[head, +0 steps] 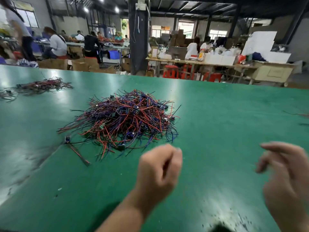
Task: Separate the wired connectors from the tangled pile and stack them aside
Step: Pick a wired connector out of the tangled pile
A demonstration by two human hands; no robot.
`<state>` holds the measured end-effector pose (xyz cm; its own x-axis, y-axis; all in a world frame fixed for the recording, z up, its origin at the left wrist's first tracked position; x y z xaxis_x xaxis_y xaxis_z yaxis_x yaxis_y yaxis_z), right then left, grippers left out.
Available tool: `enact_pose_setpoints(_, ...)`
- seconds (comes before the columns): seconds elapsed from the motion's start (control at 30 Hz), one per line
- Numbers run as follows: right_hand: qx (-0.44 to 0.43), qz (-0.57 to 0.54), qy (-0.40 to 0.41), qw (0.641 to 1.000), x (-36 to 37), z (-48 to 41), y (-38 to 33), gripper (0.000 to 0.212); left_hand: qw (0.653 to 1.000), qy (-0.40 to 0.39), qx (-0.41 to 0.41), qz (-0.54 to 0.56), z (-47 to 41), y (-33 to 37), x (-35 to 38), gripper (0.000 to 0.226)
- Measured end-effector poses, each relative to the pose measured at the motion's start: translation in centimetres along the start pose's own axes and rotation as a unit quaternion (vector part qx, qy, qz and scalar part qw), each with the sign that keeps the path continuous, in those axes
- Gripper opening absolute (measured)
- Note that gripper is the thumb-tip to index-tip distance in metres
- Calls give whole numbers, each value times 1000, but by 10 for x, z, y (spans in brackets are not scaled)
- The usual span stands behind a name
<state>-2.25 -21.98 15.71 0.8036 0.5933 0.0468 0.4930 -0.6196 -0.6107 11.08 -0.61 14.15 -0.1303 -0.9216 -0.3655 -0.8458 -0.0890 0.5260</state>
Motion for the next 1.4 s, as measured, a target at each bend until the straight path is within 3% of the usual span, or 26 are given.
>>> enact_pose_setpoints(0.1, 84, 2, -45, 995, 69, -10, 20, 19, 988, 63, -78, -114, -46, -66, 3, 45)
enact_pose_setpoints(0.2, 214, 3, -72, 974, 109, -8, 80, 25, 975, 47, -81, -203, -43, -112, 9, 42)
enact_pose_setpoints(0.33, 307, 5, -54, 950, 127, 17, 132, 29, 970, 59, -114, -209, -33, -146, 5, 43)
enact_pose_setpoints(0.43, 320, -9, -33, 947, 121, 23, 149, 26, 962, 97, -156, -204, -33, -151, -2, 16)
enact_pose_setpoints(0.47, 320, -7, -34, 947, 118, 22, 151, 26, 954, 104, -166, -226, -36, -152, -5, 16)
enact_pose_setpoints(0.63, 334, -9, -42, 942, 118, 23, 160, 27, 895, 61, -160, -413, -84, -162, -12, 59)
enact_pose_setpoints(0.73, 324, 2, -68, 944, 124, 23, 158, 28, 860, -62, -207, -463, -109, -189, -2, 62)
enact_pose_setpoints(0.83, 327, 2, -72, 942, 123, 23, 156, 28, 807, -157, -218, -526, -120, -210, 1, 45)
enact_pose_setpoints(0.97, 338, -3, -67, 939, 124, 22, 156, 26, 813, -126, -176, -541, -132, -203, -9, 21)
enact_pose_setpoints(1.03, 339, 1, -71, 938, 125, 23, 155, 26, 843, -80, -175, -503, -137, -191, -15, 22)
enact_pose_setpoints(1.13, 343, 8, -74, 936, 125, 23, 154, 28, 911, 53, -137, -384, -142, -152, -29, 24)
enact_pose_setpoints(1.23, 336, 10, -79, 939, 125, 22, 151, 28, 975, 69, -167, -129, -141, -117, -23, 20)
enact_pose_setpoints(1.3, 333, -2, -87, 939, 126, 21, 148, 28, 958, 4, -267, 100, -131, -106, 0, 24)
enact_pose_setpoints(1.4, 377, -91, -90, 917, 131, 23, 145, 28, 853, -101, -423, 290, -94, -104, 45, 32)
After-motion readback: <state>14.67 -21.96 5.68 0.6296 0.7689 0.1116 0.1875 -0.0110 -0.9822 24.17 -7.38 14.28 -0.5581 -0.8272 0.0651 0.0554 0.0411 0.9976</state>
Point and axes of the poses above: each hand's wrist, its own z-axis away from the middle knuckle, its own x-axis out of the palm, y = z × x, the point moved 6 cm from there along -z, towards the middle knuckle, and after that the axes turned 12 degrees about -z, right-handed, at the moved point
